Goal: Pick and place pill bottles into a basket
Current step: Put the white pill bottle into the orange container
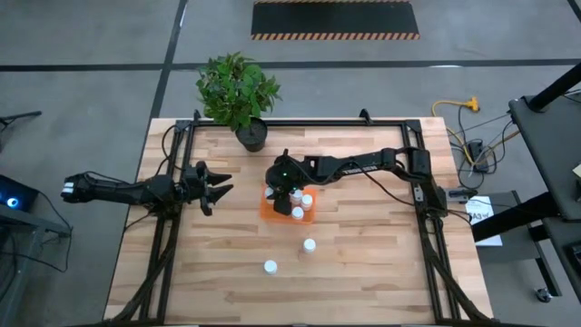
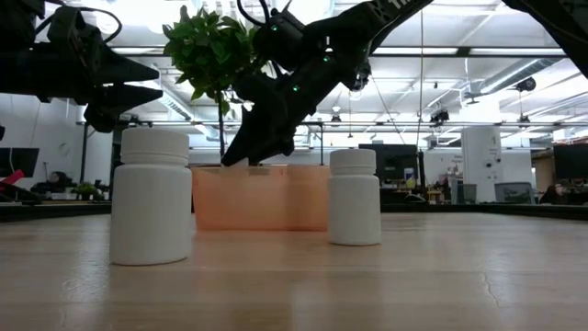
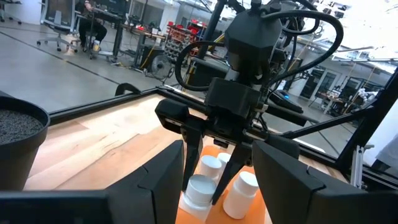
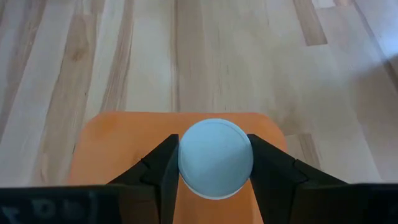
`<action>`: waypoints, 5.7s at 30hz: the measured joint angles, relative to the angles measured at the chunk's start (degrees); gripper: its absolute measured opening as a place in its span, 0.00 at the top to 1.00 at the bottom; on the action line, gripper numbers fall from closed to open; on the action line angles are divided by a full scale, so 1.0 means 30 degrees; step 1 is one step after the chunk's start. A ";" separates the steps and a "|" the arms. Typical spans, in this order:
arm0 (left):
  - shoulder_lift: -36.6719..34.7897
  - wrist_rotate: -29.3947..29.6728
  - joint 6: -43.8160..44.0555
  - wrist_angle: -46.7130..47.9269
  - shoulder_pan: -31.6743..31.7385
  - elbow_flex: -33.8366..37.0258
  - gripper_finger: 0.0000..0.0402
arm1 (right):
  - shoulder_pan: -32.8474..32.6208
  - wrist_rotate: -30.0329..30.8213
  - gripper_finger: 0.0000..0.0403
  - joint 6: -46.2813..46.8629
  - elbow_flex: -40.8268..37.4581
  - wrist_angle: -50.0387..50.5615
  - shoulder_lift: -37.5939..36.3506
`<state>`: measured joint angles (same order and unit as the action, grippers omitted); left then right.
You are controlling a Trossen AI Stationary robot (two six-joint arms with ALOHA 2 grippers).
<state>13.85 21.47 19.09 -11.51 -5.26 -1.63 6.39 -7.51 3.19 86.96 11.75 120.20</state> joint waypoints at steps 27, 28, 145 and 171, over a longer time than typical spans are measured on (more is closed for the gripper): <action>0.0000 0.0000 -0.0002 0.0000 -0.0005 0.0000 0.57 | -0.0019 -0.0206 0.43 -0.0875 -0.0007 0.1024 -0.1108; 0.0000 0.0000 0.0000 -0.0005 0.0003 0.0000 0.57 | -0.0052 -0.0525 0.42 -0.1104 -0.0007 0.1139 -0.1324; 0.0182 0.0000 0.0000 -0.0003 0.0003 0.0000 0.57 | -0.7191 -0.1829 0.65 -0.2555 0.5093 0.3749 0.3118; 0.0208 0.0000 -0.0004 0.0004 -0.0001 0.0000 0.57 | -0.2980 -0.0212 0.65 -0.1242 1.0305 1.0602 0.1328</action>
<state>14.47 21.47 19.08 -11.50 -5.27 -1.63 -2.55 -8.15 -0.53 117.87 43.55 124.19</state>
